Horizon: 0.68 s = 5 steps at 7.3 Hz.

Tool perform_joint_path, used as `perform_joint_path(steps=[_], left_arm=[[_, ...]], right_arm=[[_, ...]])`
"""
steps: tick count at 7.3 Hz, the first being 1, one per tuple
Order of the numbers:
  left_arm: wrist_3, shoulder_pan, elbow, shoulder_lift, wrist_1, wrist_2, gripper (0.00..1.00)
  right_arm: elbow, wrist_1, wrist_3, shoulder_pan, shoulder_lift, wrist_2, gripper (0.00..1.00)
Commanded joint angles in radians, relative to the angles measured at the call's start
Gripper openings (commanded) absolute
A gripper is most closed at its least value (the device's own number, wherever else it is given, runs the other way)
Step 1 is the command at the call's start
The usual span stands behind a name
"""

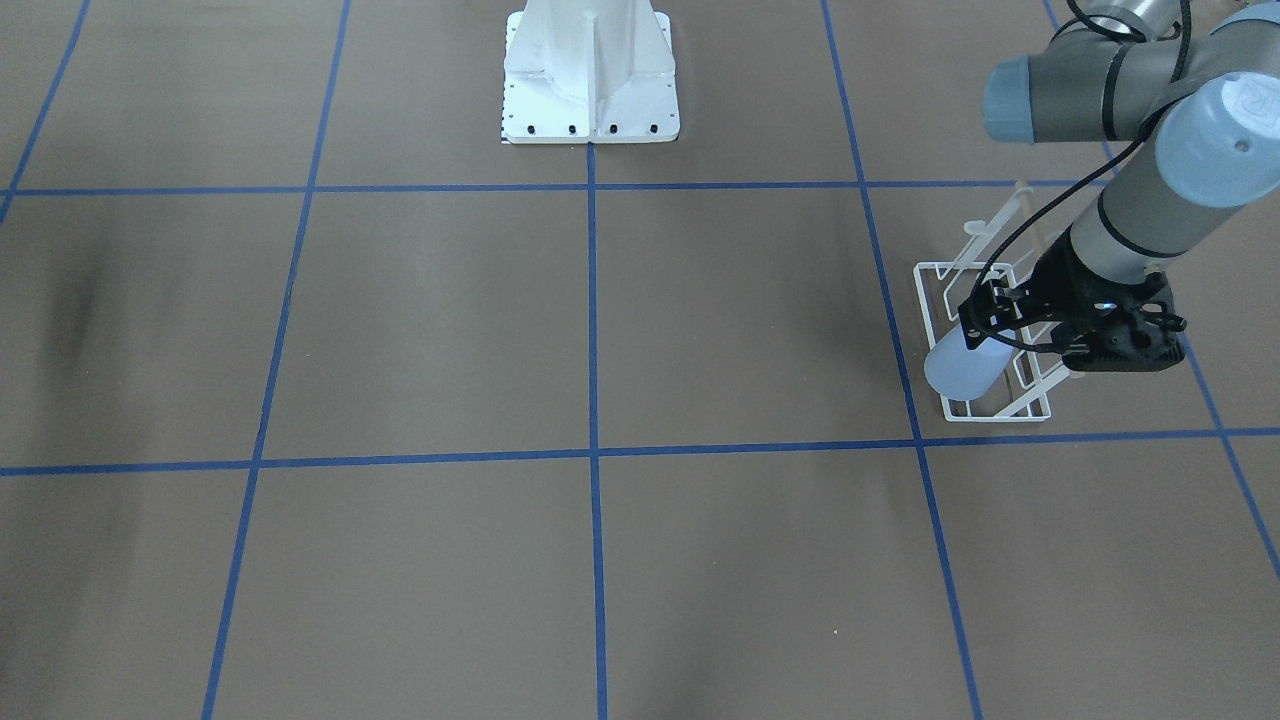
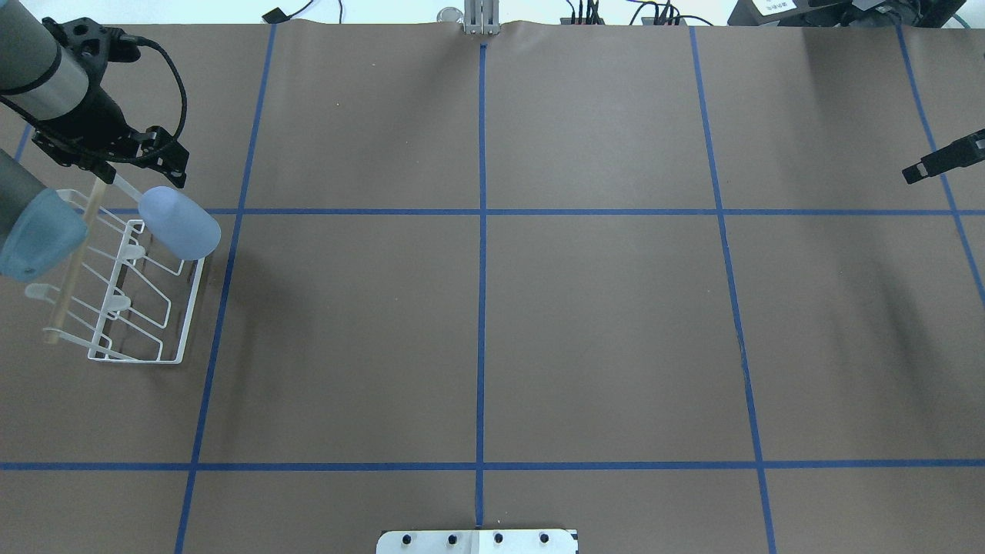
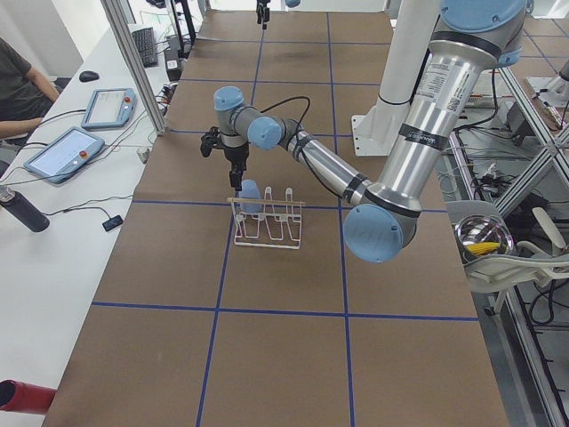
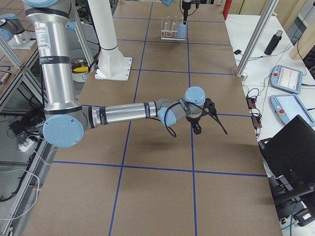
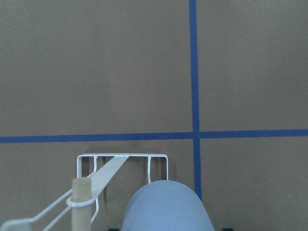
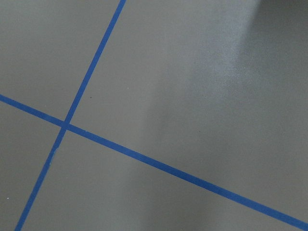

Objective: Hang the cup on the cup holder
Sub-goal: 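Lower the cup with the left gripper onto a wooden peg of the rack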

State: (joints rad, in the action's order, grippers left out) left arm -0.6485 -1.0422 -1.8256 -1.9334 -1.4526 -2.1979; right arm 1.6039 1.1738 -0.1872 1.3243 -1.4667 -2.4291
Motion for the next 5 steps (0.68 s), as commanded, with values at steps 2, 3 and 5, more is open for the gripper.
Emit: perform_joint_path(steps=[2,3,5], left_arm=[[0.143,-0.094,-0.152,0.095,0.032,-0.002,0.98],[0.252,-0.138,-0.155,0.137,0.031,-0.002,0.98],[0.435,-0.24,-0.115,0.195,0.023,-0.002,0.98]], right_arm=[[0.049,0.12,0.002,0.006,0.003,0.016,1.0],[0.109,0.236,0.005,0.015,0.002,0.05,1.0],[0.218,0.479,0.21,0.099,-0.009,0.074,1.0]])
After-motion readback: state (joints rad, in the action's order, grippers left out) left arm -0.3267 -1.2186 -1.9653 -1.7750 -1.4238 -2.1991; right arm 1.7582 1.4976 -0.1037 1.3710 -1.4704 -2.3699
